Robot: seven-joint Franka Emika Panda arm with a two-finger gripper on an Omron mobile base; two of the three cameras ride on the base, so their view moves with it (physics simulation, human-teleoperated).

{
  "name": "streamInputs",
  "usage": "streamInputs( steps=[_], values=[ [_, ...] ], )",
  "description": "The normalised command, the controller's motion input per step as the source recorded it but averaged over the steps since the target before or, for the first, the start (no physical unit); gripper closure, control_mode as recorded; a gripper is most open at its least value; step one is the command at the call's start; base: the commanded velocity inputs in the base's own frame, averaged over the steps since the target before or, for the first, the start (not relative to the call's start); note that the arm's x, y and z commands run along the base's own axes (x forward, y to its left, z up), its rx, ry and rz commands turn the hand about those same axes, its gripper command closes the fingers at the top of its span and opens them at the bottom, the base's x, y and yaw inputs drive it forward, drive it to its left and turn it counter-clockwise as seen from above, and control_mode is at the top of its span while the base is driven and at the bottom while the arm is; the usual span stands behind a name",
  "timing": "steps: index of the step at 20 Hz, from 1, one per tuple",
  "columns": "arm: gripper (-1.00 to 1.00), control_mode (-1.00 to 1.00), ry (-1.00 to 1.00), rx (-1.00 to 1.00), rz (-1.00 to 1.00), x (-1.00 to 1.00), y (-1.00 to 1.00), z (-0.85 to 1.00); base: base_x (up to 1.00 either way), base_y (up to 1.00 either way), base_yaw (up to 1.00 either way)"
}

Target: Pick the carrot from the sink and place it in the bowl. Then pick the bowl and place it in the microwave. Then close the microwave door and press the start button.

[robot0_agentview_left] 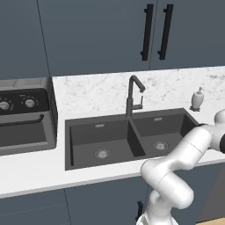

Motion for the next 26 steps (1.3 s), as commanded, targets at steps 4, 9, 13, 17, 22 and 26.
streamInputs(
  steps=[4,9,13,17,22,26],
  values=[
    [-1.0,-1.0,0.0,0.0,0.0,0.16,0.0,0.0,0.0,0.0,0.0],
    [-1.0,-1.0,0.0,0.0,0.0,0.24,0.0,0.0,0.0,0.0,0.0],
    [-1.0,-1.0,0.0,0.0,0.0,0.07,0.0,-0.04,0.0,0.0,0.0],
    [1.0,-1.0,-0.08,0.0,0.0,-0.02,0.05,-0.13,0.0,0.0,0.0],
    [1.0,-1.0,-0.13,0.0,0.0,-0.29,0.09,-0.02,0.0,0.0,0.0],
    [1.0,-1.0,-0.08,-0.01,0.0,-0.63,0.45,0.2,0.0,0.0,0.0]
  ],
)
